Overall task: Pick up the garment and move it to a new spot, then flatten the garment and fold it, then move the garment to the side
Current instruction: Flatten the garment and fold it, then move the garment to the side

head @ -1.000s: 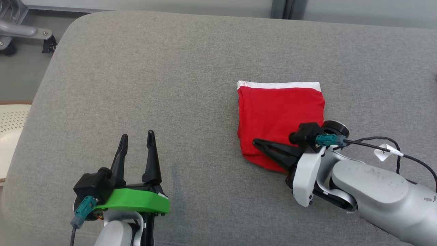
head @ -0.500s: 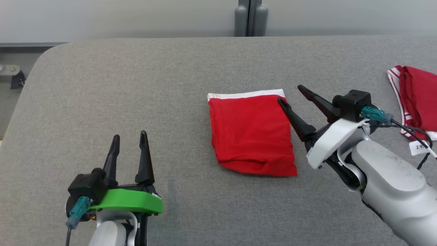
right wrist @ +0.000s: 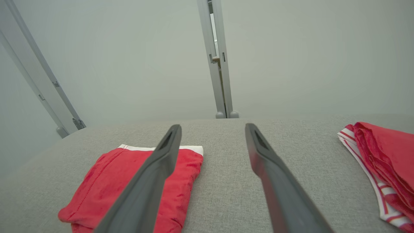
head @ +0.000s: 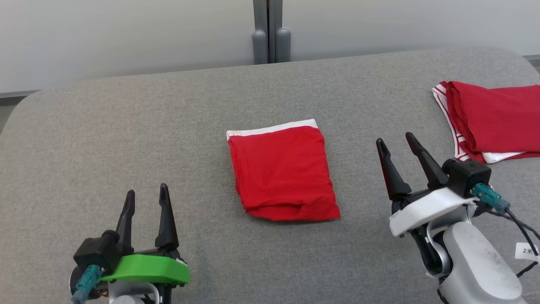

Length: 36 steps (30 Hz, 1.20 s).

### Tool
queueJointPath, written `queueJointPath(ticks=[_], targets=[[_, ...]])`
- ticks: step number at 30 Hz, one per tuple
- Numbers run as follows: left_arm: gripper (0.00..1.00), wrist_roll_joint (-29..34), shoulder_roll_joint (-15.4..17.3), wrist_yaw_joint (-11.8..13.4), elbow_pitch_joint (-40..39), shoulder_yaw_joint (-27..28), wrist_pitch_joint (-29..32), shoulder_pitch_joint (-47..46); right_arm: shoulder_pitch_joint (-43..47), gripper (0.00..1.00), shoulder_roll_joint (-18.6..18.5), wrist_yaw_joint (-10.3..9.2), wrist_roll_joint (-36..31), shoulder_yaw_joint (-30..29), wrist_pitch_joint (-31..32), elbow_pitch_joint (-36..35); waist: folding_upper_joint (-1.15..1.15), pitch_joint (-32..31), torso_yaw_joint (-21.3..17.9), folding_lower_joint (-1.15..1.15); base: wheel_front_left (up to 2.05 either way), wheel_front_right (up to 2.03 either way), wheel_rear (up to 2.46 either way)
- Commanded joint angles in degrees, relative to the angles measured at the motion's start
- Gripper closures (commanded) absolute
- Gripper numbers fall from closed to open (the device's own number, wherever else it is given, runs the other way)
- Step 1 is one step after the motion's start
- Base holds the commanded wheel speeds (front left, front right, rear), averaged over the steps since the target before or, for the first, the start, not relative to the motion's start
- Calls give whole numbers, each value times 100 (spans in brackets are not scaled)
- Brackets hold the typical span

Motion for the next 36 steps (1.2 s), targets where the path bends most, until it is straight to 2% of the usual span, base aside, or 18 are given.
queueJointPath(ticks=[1,5,10,22,31,36], targets=[[0,92,17,26,-30,35,-2,109,177,0,123,-8,-143,-149,-14,-87,0,-31,-34,0,0,0,0],[0,155,17,30,-34,96,-2,227,486,0,449,-8,-401,-425,-14,-322,0,-21,-33,0,0,0,0],[0,131,17,42,18,93,-2,233,636,0,645,-7,-645,-575,-14,-327,0,2,-8,0,0,0,0],[0,120,17,69,35,47,-2,196,642,0,747,-7,-825,-622,-14,-203,0,1,50,0,0,0,0],[0,103,17,89,4,18,-2,185,550,0,692,-7,-916,-638,5,-72,0,53,103,0,0,0,0],[0,83,17,82,-12,-27,-2,105,186,0,547,-7,-890,-777,562,-47,0,143,204,0,0,0,0]])
